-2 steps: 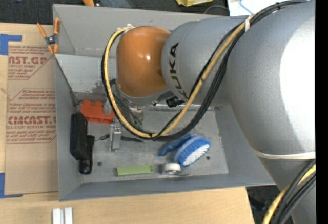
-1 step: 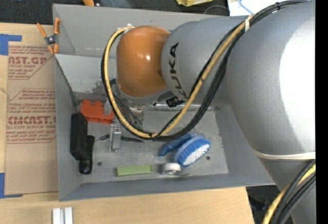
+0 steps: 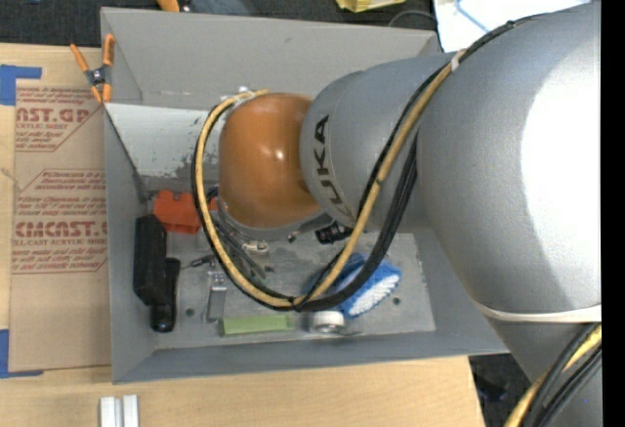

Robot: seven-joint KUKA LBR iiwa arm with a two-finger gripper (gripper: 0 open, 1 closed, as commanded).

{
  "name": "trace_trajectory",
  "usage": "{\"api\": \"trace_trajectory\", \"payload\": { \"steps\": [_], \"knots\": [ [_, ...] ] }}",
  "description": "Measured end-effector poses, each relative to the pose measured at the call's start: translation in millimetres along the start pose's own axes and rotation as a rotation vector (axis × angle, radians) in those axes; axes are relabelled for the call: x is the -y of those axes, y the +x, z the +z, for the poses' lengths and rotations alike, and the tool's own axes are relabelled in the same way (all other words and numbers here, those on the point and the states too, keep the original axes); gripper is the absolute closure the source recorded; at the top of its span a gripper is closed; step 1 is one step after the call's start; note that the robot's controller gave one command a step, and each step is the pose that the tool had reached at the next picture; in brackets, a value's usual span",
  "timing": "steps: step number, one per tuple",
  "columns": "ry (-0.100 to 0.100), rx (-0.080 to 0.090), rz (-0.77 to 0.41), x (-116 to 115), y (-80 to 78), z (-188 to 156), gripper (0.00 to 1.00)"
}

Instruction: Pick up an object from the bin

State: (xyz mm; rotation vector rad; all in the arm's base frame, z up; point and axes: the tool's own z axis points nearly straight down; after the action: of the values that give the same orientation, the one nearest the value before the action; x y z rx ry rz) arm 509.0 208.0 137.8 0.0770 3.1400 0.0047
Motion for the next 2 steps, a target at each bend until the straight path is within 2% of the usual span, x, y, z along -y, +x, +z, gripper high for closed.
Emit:
{"api": "trace_trajectory", "payload": {
  "steps": [1,2],
  "knots": [
    [-0.001,0.003,0.004,-1,-9.1,6,0.0],
    [-0.001,-0.002,0.059,0,-6.3,34,0.0]
  ]
}}
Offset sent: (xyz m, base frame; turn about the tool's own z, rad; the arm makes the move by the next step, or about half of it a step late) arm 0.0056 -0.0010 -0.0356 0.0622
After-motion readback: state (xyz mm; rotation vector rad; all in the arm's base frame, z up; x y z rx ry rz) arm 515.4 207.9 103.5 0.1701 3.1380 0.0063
